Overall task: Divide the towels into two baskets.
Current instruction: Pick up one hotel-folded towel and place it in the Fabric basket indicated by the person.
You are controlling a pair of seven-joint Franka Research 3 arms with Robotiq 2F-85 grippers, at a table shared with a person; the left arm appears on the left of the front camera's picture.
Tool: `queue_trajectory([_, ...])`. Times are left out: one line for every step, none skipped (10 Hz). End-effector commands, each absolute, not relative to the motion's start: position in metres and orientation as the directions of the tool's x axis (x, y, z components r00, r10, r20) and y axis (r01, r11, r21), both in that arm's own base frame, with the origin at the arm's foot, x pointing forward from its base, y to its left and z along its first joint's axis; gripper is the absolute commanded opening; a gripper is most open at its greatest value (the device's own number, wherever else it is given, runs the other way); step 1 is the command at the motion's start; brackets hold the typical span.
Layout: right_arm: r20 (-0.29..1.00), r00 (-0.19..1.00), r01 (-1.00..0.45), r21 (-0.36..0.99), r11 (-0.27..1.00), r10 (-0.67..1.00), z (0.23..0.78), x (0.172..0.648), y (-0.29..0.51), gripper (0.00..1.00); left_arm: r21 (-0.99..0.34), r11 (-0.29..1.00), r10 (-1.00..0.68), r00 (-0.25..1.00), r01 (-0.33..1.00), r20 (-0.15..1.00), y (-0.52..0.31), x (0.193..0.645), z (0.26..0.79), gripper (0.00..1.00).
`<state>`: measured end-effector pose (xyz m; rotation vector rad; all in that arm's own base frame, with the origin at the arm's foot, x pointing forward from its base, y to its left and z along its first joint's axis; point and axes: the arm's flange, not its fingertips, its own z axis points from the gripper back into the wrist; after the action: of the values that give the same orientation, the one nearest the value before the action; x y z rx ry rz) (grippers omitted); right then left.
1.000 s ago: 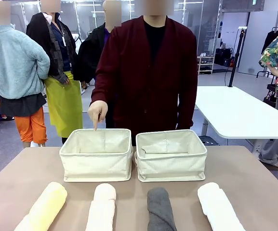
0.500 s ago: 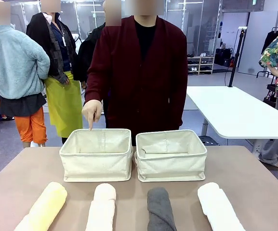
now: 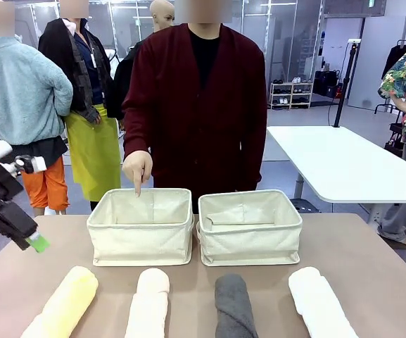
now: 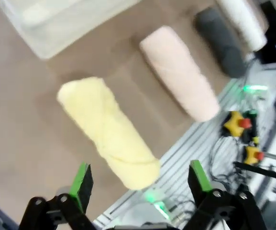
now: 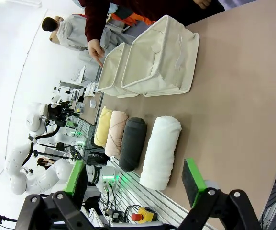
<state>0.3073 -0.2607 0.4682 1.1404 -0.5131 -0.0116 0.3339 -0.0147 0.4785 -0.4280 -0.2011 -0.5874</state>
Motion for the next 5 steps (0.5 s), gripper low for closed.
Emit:
queue_trajectory([0.395,0.882,-0.263,0.864,0.429,-0.256,0.469,0.304,-0.261,1.00,-0.247,0.847,-0.427,0.879,0.471,0.214,-0.030,0.330,0.458,1.00])
queue_trajectory([0.395,0.882,-0.263,0.864,0.429,-0.256,0.469,0.304,-0.261,1.00,-0.237,0.868,-0.403,0.898,0.437,0.179,-0.035,0.328,0.445,1.00])
queue_trajectory([0.395,0.882,-0.263,0.864,0.429,-0.256,0.469,0.304,-0.261,1.00,-0.181,0.893,-0.383,0.907,0.412,0.174,-0.039,0.325,0.430,1.00])
queue_trajectory([0.395,0.882,-0.263,0.864,0.429,-0.256,0.469,0.304,-0.261,1.00,-0.155,0.904,-0.374,0.913,0.398,0.162,-0.042,0.321,0.419,1.00])
queue_trajectory([0.395,0.882,-0.263,0.864,0.429,-0.256,0.469,0.304,-0.261,1.00,-0.137,0.918,-0.352,0.924,0.372,0.152,-0.046,0.317,0.409,1.00])
